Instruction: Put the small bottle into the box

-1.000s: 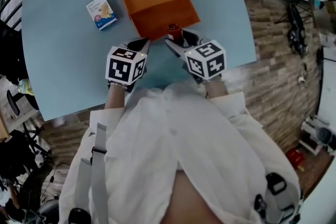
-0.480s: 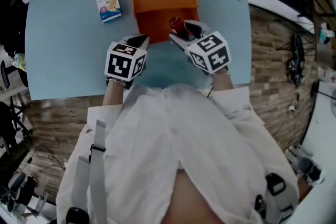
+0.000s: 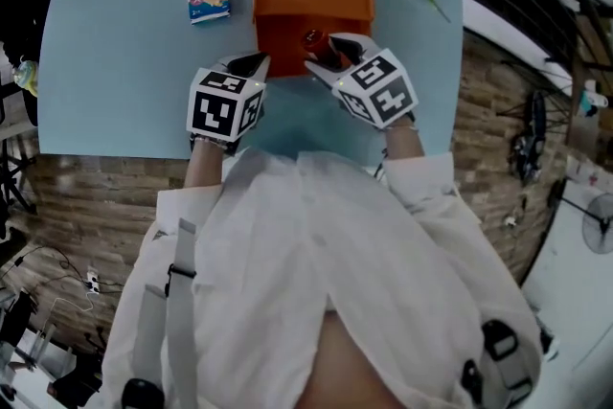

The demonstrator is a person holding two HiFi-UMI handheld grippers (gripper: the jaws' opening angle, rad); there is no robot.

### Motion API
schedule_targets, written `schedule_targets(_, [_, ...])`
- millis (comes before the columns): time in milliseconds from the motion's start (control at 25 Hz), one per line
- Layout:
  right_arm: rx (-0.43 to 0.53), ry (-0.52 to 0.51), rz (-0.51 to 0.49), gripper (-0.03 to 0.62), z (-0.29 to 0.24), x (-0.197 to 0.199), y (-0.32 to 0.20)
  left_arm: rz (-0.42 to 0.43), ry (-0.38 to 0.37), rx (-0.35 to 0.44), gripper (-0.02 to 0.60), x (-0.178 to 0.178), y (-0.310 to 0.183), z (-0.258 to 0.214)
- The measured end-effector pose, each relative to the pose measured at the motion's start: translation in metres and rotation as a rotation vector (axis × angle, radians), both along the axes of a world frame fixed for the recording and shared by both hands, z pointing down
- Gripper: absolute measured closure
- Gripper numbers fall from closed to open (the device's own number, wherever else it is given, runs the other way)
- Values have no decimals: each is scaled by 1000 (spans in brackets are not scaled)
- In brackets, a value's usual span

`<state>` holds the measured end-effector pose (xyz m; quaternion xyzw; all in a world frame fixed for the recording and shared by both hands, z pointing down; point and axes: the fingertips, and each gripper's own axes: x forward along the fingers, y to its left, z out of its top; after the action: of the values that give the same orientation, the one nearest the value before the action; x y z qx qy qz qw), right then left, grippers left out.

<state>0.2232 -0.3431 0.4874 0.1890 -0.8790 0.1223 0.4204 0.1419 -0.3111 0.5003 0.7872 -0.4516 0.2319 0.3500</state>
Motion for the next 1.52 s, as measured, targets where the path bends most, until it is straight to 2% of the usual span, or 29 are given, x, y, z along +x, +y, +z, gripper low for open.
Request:
schedule_targets(360, [-49,103,-53,382,23,-4,-7,-109,5,15,577,-8,0,4])
schedule_targets(520, [-44,140,-109,382,30,-7,-12,-145,4,21,578,-9,3,6])
schedule_targets(800, [-45,209,-220,382,50,-11,-15,-176,2,8,578,-5,14,13])
schedule_targets(1520, [-71,336,-327,382,88,-14,-6,-216,3,-41,577,-3,29,27])
